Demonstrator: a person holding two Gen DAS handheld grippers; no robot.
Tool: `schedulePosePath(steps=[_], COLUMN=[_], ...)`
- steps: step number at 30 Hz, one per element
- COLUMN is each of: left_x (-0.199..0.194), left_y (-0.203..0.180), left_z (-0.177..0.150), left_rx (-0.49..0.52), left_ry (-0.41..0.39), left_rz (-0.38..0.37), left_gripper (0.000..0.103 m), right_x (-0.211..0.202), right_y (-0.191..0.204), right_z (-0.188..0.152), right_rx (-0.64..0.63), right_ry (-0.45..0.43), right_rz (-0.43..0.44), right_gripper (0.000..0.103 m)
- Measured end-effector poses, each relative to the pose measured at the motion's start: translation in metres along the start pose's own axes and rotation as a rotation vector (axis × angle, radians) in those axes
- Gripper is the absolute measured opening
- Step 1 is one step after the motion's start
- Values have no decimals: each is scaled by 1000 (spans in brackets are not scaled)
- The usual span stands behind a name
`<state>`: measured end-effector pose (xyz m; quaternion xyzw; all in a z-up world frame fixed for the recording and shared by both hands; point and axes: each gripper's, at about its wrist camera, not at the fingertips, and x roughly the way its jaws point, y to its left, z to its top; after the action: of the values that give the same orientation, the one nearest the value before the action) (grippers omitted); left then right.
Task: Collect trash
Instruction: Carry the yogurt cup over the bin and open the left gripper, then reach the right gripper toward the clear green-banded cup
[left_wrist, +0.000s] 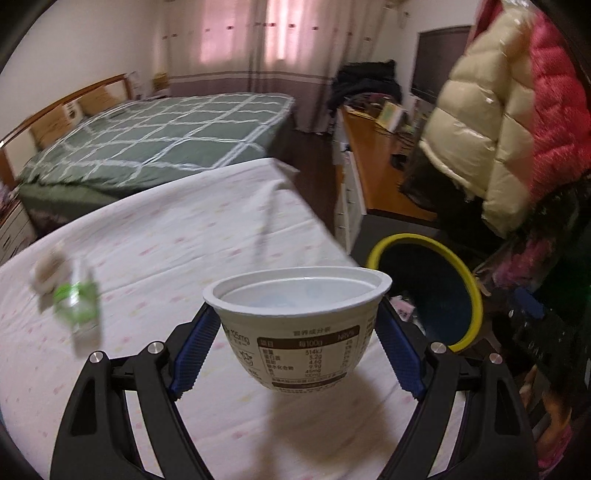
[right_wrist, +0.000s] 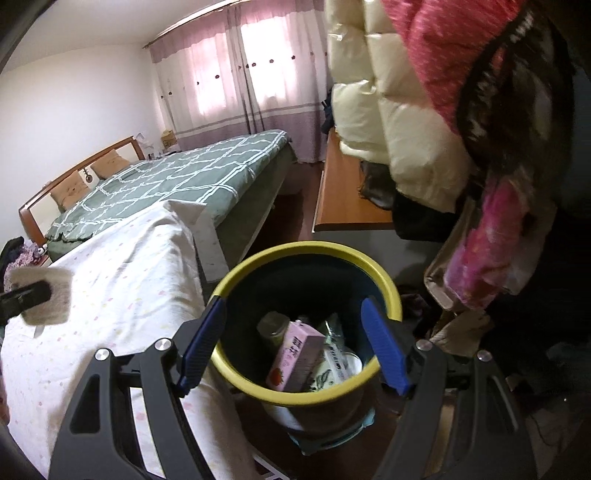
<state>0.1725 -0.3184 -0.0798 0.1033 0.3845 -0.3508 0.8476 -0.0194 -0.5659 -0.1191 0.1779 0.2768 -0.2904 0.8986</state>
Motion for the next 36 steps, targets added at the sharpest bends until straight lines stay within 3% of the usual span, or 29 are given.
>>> schedulePosePath(steps=[9, 17, 20, 27, 36], left_x=[53, 104, 114, 90, 12], left_y=[-89, -153, -162, -128, -21], left_z=[28, 39, 40, 33, 0], left_rx=[119, 178, 186, 118, -18], left_ry=[38, 73, 63, 35, -75], left_rz=[-103, -142, -128, -127, -23], left_gripper=[83, 84, 96, 98, 98], right_x=[-5, -6, -4, 2, 4], right_y=[-42, -70, -74, -64, -28], right_z=[-9, -12, -12, -13, -14], right_rx=[47, 82, 88, 75, 20], right_ry=[9, 17, 25, 41, 57], right_rz=[-30, -63, -70, -50, -10], right_gripper=[72, 72, 72, 72, 72])
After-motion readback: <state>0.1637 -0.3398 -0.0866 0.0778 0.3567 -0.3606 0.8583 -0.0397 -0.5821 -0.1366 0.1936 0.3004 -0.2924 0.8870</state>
